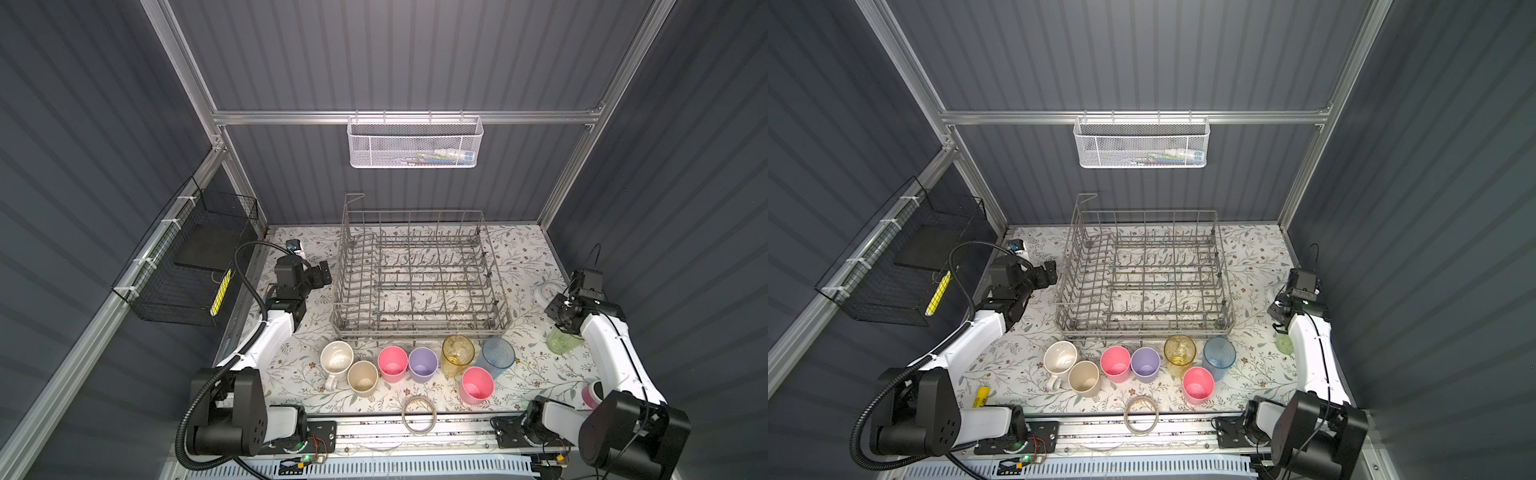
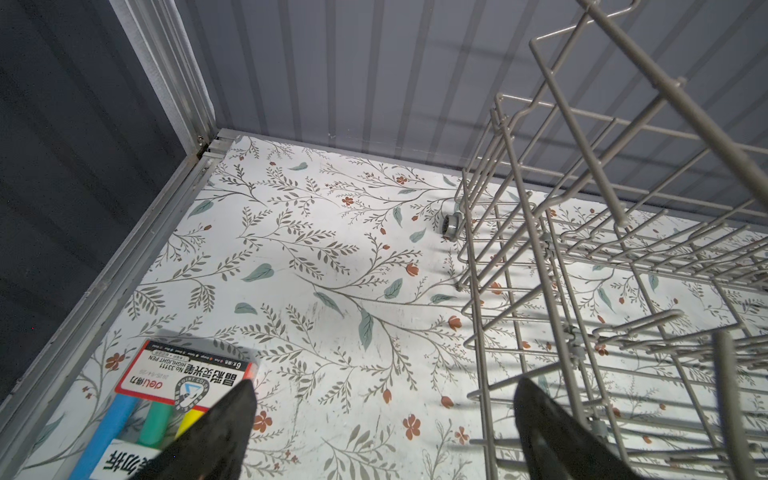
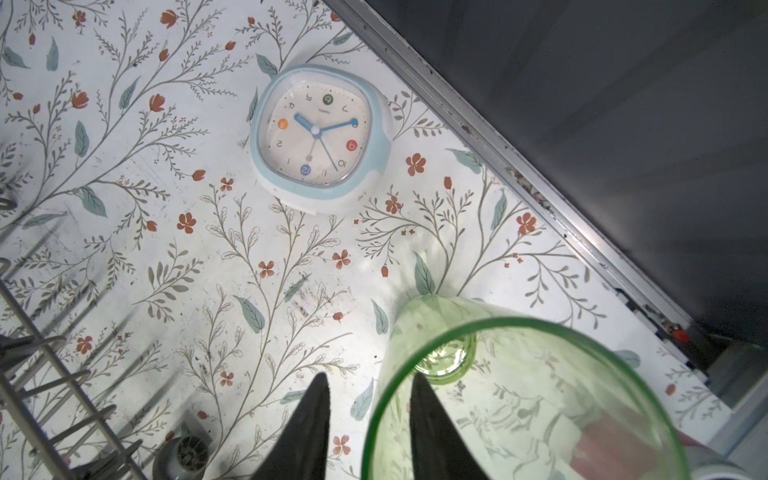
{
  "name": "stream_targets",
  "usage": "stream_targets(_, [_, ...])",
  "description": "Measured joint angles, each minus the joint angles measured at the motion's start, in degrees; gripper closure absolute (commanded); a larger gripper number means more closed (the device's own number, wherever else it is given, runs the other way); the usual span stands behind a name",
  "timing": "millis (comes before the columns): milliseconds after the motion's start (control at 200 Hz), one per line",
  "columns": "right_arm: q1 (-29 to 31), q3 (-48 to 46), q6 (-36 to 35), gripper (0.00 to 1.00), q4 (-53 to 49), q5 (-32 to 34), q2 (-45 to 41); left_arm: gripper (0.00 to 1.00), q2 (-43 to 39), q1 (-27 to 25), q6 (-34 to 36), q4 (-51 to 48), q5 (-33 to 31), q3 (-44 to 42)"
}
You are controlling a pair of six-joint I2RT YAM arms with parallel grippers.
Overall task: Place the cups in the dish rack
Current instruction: 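Lift the green cup with the right gripper while the left arm rises toward it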
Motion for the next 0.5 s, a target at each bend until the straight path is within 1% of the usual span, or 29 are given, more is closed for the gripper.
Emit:
stream_targets(250, [0.00, -0.37, 0.07, 0.77, 0.15, 0.00, 0.15, 0.03, 0.00, 0.00, 0.00, 0.00, -0.04, 0.00])
stream_targets(345, [0.00, -0.39, -0.02, 0.87, 0.17, 0.02, 0.15, 0.03, 0.00, 0.00, 0.02, 0.00, -0.13, 0.00])
stream_targets(500, [0.00, -0.42, -0.13, 0.96, 0.42, 0.13, -0.20, 0.03, -0.02, 0.00, 0.04, 0.00, -0.68, 0.00])
